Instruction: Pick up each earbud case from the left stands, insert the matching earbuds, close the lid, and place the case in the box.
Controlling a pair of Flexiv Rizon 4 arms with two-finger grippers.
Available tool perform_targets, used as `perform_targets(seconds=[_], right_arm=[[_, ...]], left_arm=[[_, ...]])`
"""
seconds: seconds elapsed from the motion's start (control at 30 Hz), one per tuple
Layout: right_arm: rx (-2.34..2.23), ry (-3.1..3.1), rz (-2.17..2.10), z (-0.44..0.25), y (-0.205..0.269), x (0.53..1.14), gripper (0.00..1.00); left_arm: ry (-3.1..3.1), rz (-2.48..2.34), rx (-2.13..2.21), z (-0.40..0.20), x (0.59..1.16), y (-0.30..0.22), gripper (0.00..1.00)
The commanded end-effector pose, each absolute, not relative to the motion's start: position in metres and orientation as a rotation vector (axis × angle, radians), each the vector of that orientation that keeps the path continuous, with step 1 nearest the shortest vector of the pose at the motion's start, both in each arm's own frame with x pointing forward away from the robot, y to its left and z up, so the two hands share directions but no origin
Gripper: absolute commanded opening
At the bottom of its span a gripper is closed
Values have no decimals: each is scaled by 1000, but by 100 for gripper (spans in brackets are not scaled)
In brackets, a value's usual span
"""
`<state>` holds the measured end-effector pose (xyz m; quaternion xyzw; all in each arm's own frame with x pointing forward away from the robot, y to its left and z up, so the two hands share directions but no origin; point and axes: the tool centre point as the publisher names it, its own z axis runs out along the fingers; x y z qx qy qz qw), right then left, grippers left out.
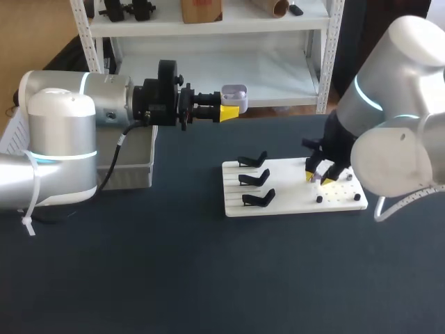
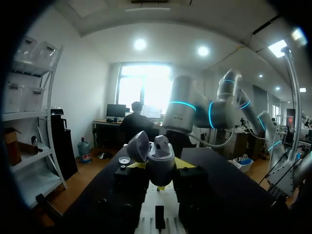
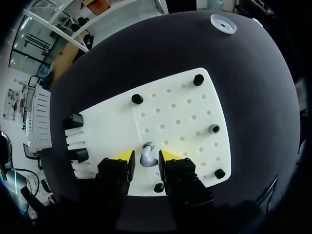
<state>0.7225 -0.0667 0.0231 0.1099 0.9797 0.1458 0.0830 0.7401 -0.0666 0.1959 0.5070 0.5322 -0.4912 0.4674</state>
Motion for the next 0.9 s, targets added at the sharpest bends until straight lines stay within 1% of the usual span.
perform_targets(seconds=[0.03, 0.1, 0.2, 0.47, 0.7, 0.73, 0.77, 0.8, 0.9], right_arm=[[333, 2922, 423, 25, -67, 721, 30], [339, 2922, 414, 25, -67, 720, 29], [352, 2924, 406, 24, -69, 719, 31], [365, 2925, 413, 23, -69, 719, 25], [364, 2924, 409, 23, -67, 721, 16], [363, 2925, 409, 23, -67, 721, 13], [364, 2926, 407, 23, -66, 721, 4], [364, 2927, 406, 23, -66, 720, 0], [366, 2929, 400, 23, -66, 720, 0]], left_arm=[[1304, -1205, 1243, 195, 740, -67, 0], [1304, -1205, 1243, 195, 740, -67, 0], [1304, -1205, 1243, 195, 740, -67, 0], [1304, -1205, 1243, 195, 740, -67, 0], [1304, -1205, 1243, 195, 740, -67, 0], [1304, -1205, 1243, 195, 740, -67, 0], [1304, -1205, 1243, 195, 740, -67, 0], [1304, -1205, 1243, 195, 740, -67, 0], [1304, -1205, 1243, 195, 740, -67, 0]])
